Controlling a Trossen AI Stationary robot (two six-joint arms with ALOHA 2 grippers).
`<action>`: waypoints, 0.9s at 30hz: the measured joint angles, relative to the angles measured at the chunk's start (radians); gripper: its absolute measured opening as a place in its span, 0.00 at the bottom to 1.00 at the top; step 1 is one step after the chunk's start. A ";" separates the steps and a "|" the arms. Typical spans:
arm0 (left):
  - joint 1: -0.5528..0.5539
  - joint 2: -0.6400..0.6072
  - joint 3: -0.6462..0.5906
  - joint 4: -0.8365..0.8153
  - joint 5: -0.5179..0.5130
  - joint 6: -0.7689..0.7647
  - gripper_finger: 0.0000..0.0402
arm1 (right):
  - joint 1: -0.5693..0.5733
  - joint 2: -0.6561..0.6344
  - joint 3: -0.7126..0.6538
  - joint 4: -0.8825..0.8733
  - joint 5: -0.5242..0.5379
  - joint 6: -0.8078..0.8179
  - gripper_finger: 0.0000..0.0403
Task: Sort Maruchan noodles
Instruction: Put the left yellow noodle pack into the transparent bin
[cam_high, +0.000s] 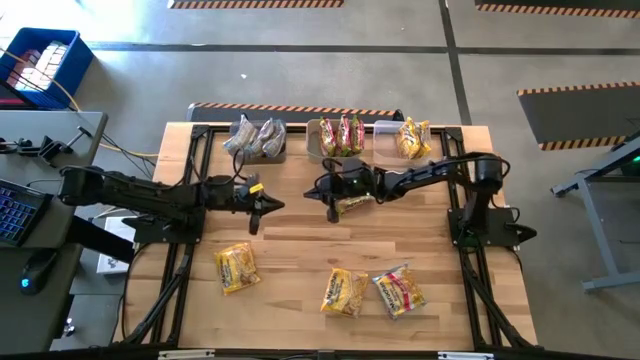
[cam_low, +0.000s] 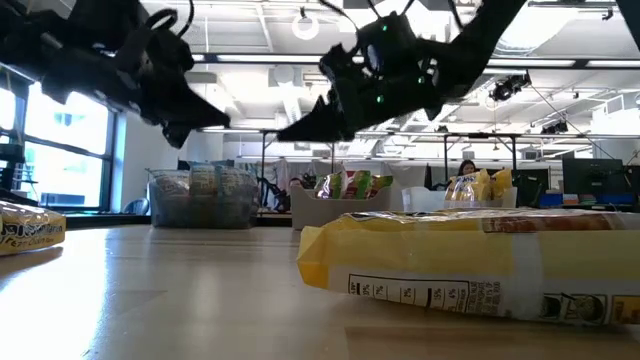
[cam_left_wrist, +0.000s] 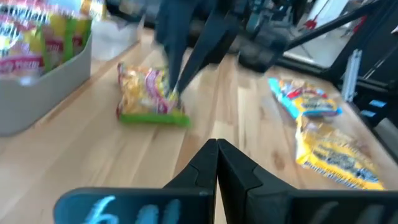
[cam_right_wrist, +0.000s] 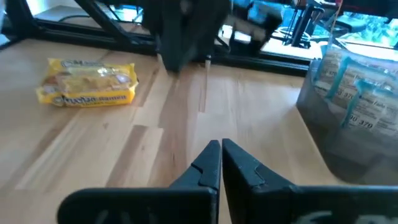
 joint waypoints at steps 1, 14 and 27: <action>0.000 0.007 -0.005 0.000 -0.006 0.000 0.00 | 0.003 -0.022 0.000 -0.029 0.000 0.000 0.00; -0.006 0.247 -0.006 0.213 -0.027 0.077 0.00 | 0.119 -0.307 0.000 -0.368 0.242 -0.050 0.00; -0.029 0.340 -0.006 0.322 0.215 0.011 0.02 | 0.206 -0.035 0.000 0.002 0.148 0.042 0.00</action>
